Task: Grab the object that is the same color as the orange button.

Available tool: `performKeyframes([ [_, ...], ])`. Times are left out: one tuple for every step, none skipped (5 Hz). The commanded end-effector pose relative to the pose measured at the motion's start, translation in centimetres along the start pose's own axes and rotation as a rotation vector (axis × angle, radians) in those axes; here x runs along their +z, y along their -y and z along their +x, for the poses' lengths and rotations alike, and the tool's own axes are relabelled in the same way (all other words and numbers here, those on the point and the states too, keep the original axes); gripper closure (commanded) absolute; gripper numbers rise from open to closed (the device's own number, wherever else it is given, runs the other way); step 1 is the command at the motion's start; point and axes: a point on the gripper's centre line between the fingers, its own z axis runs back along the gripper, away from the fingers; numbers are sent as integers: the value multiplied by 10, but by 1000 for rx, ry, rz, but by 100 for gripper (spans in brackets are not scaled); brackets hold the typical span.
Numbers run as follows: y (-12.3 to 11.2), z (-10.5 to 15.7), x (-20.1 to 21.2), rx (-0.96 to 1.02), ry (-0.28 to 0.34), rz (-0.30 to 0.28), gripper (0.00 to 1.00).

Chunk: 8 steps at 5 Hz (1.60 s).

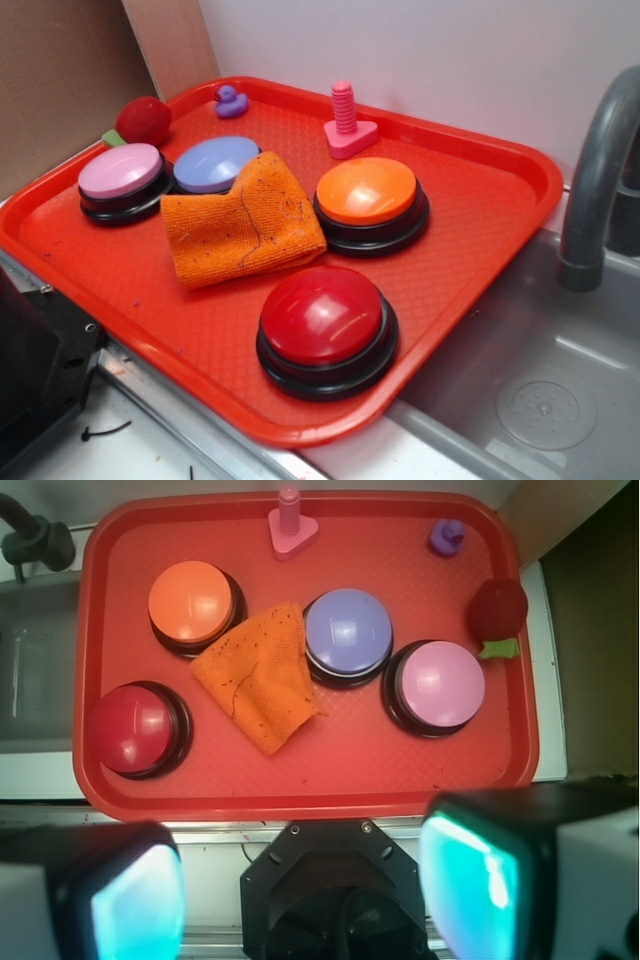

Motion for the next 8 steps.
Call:
performKeyframes([
  [0,0,0,0,0,0,0],
  [5,10,-29,75,-10,29,0],
  [11,17,-54,86,-47,61,0],
  [15,28,-83,99,-66,64,0],
  [14,47,-116,99,-104,72,0],
  [10,59,-150,109,-150,114,0],
  [7,59,-181,107,-190,157,0],
  [7,50,-201,105,-204,197,0],
])
